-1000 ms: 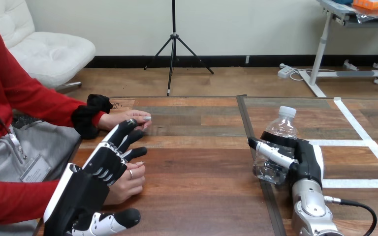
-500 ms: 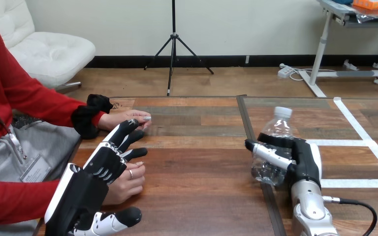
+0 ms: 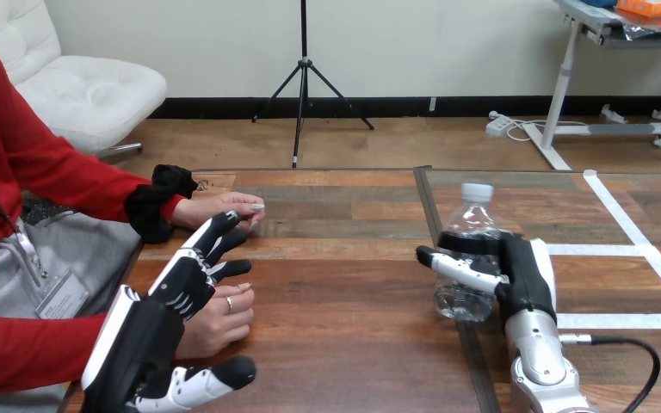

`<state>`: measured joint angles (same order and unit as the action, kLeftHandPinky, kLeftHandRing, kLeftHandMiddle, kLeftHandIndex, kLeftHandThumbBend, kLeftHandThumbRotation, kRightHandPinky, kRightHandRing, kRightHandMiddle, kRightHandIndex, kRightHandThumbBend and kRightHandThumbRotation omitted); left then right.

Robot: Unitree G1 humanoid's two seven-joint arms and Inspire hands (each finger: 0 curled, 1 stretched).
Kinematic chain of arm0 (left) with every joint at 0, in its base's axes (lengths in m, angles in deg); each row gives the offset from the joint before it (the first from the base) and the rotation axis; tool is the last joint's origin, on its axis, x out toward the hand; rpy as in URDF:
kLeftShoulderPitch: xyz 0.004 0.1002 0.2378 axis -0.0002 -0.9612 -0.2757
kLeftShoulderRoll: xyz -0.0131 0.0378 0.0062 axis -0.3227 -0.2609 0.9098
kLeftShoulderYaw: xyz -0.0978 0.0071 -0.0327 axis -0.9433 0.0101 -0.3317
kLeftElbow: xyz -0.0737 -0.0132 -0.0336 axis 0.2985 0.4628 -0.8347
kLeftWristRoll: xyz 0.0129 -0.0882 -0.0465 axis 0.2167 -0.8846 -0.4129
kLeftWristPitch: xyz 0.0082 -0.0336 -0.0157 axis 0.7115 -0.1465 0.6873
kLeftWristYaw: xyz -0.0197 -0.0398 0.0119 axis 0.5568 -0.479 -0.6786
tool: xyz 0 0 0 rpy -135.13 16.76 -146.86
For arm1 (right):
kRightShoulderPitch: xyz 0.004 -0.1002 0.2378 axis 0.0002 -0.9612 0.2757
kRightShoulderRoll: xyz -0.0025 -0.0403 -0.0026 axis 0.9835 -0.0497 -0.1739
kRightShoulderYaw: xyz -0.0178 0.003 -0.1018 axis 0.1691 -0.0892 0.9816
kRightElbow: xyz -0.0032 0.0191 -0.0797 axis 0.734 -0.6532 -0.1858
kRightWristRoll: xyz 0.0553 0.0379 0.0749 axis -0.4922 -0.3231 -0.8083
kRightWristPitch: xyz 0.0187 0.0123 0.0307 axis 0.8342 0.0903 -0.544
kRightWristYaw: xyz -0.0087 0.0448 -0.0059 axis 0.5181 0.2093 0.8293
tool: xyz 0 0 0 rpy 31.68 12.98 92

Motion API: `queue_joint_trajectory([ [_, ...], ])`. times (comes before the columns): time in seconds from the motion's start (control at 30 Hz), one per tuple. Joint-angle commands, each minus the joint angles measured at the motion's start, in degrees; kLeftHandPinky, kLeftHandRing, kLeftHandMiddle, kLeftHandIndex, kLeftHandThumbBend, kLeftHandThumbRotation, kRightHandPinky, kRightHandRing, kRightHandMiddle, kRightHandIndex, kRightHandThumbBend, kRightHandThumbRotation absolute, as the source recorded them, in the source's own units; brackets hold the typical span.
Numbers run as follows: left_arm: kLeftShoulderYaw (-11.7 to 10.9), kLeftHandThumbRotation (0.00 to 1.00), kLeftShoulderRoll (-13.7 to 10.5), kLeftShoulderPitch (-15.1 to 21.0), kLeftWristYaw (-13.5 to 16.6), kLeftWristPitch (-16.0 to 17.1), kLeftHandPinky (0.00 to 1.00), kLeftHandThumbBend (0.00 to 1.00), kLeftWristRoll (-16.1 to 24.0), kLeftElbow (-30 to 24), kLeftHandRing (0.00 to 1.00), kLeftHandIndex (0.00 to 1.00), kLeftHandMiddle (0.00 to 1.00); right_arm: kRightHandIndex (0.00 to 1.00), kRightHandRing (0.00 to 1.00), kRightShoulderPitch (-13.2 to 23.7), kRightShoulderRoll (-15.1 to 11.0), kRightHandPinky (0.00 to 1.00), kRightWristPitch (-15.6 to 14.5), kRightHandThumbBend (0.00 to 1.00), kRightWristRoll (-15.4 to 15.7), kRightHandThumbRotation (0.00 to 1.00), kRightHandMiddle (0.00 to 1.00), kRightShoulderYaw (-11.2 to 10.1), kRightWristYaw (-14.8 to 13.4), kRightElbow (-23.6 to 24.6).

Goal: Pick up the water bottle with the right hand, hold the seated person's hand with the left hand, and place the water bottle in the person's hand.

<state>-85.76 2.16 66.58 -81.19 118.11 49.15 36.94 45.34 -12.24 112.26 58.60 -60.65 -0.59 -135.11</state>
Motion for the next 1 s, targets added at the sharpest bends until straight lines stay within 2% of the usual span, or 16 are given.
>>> queue_joint_trajectory([
  [0.0,-1.0,0.53,-1.4,4.7,2.7,2.0,0.83,1.0,1.9,0.9,0.92,0.92,0.95,0.21,0.21,3.2,-2.0,0.19,4.3,0.74,1.7,0.0,0.22,2.1,-0.3,2.2],
  [0.03,-0.9,0.52,-1.4,4.8,3.0,2.1,0.83,1.0,2.2,1.1,0.92,0.92,0.95,0.2,0.2,3.2,-2.2,0.18,4.5,0.74,2.0,0.0,0.22,2.4,-0.3,2.2],
  [0.17,-2.9,0.53,-1.8,5.1,7.7,4.2,0.82,1.0,8.2,1.7,0.92,0.92,0.94,0.2,0.19,3.3,-2.0,0.16,5.8,0.73,0.0,0.0,0.21,1.1,2.5,2.4],
  [0.27,-3.0,0.52,-2.0,5.3,9.9,4.4,0.81,1.0,10.0,1.9,0.91,0.91,0.93,0.2,0.18,3.3,-2.2,0.15,6.0,0.73,0.2,0.0,0.21,1.3,2.7,2.4],
  [0.33,-3.9,0.52,-2.1,5.8,11.8,6.0,0.8,1.0,12.4,2.6,0.89,0.91,0.91,0.2,0.17,3.3,-2.3,0.15,6.4,0.73,0.0,0.0,0.2,1.2,3.3,2.5],
  [0.43,-5.7,0.52,-2.6,6.1,15.6,7.2,0.78,1.0,17.5,2.6,0.87,0.9,0.9,0.19,0.17,3.3,-2.6,0.14,6.4,0.75,1.1,0.0,0.2,2.2,2.0,2.8],
  [0.53,-5.6,0.52,-3.2,6.5,17.5,7.7,0.77,1.0,19.0,3.0,0.87,0.9,0.89,0.19,0.17,3.2,-2.5,0.14,7.5,0.75,-0.1,0.0,0.2,1.5,4.3,3.0],
  [0.63,-6.4,0.51,-3.6,7.2,20.2,9.5,0.76,1.0,21.6,3.9,0.85,0.89,0.88,0.19,0.16,3.1,-3.1,0.13,7.5,0.76,1.9,0.0,0.2,3.2,1.7,3.2],
  [0.67,-7.0,0.51,-4.0,7.3,21.4,9.7,0.76,1.0,23.5,3.8,0.85,0.89,0.88,0.19,0.16,3.0,-3.1,0.13,8.1,0.76,1.7,0.0,0.2,3.1,1.8,3.4],
  [0.83,-8.2,0.51,-5.1,7.7,25.8,9.9,0.77,1.0,28.9,3.4,0.85,0.89,0.88,0.19,0.16,2.7,-2.9,0.12,9.3,0.76,1.1,0.0,0.19,2.9,2.9,3.8],
  [0.93,-8.7,0.51,-5.9,7.0,28.9,7.2,0.78,1.0,33.0,1.1,0.86,0.9,0.89,0.19,0.15,2.5,-2.5,0.11,10.1,0.73,-1.3,0.0,0.19,1.6,6.7,3.8],
  [0.97,-9.1,0.52,-6.4,7.3,30.2,7.6,0.78,1.0,34.8,1.2,0.86,0.91,0.89,0.18,0.14,2.3,-2.6,0.11,10.5,0.72,-0.8,0.0,0.18,2.0,6.2,4.0],
])
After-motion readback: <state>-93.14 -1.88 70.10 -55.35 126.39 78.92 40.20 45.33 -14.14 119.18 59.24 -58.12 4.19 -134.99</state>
